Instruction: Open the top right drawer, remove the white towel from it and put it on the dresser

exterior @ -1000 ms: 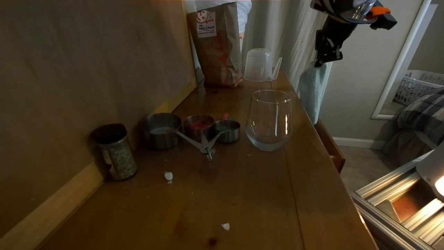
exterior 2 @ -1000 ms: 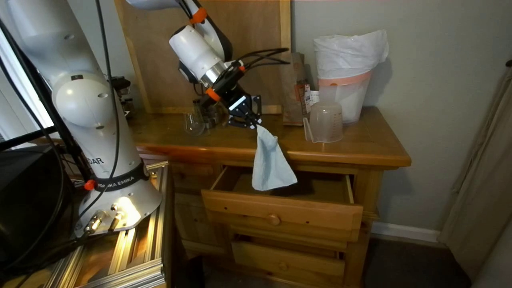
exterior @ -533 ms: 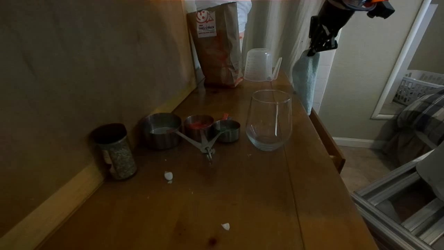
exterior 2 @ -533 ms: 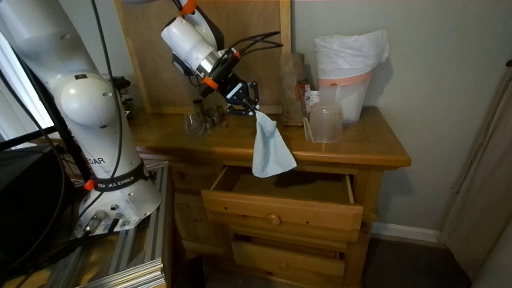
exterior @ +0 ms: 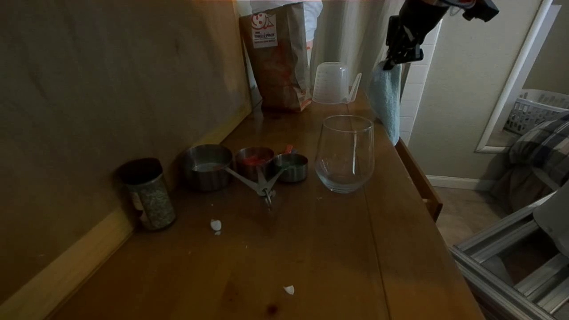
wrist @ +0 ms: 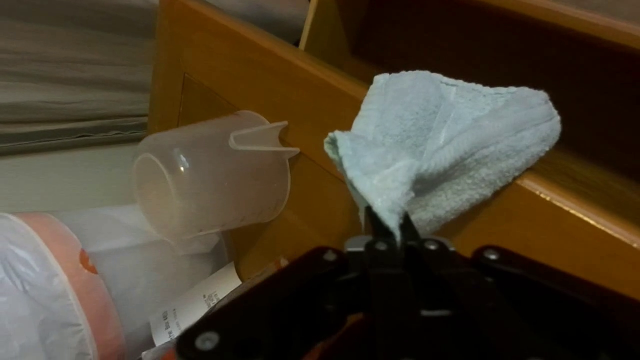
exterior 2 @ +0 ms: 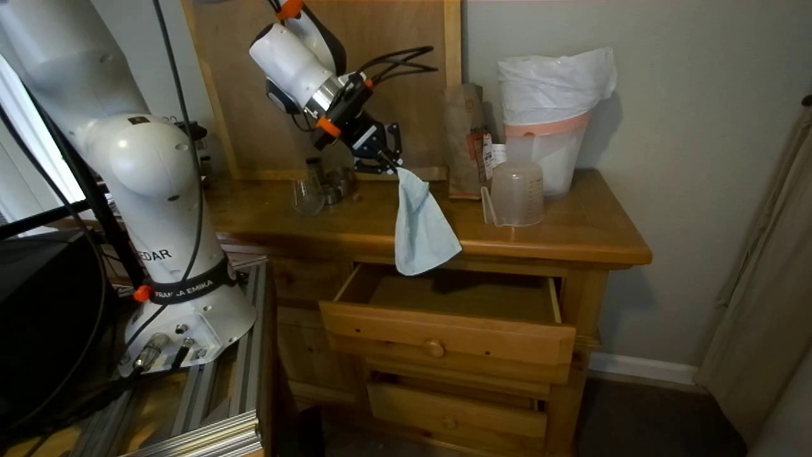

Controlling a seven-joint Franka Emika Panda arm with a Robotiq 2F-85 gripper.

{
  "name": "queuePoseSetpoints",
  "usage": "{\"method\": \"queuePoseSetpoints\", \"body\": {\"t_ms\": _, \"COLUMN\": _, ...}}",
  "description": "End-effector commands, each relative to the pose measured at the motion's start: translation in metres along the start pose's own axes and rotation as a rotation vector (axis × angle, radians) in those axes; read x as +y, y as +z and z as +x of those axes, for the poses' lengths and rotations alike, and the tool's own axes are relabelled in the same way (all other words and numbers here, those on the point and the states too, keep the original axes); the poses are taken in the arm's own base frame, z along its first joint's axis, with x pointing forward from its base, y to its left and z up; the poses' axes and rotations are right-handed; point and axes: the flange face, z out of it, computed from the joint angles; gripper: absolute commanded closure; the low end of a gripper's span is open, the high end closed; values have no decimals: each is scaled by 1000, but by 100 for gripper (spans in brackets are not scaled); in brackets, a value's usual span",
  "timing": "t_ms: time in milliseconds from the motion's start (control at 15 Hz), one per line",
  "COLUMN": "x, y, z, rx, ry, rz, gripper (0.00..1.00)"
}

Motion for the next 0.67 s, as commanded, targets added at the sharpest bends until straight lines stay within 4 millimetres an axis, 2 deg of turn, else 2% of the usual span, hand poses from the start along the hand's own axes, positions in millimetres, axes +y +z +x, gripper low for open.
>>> {"method": "queuePoseSetpoints", "body": {"t_ms": 0, "x": 7, "y": -17, "z": 14, "rx": 8, "ry": -7, "rz": -16, "gripper": 95}}
{"method": "queuePoseSetpoints", "body": {"t_ms": 200, "x": 8, "y": -25, "z": 29, "rx": 28, "ry": -5, "rz": -20, "gripper": 95}}
{"method": "queuePoseSetpoints", "body": {"t_ms": 600, "x": -2, "y": -21, "z": 51, "rx": 95, "ry": 73, "rz": 61, "gripper": 95}}
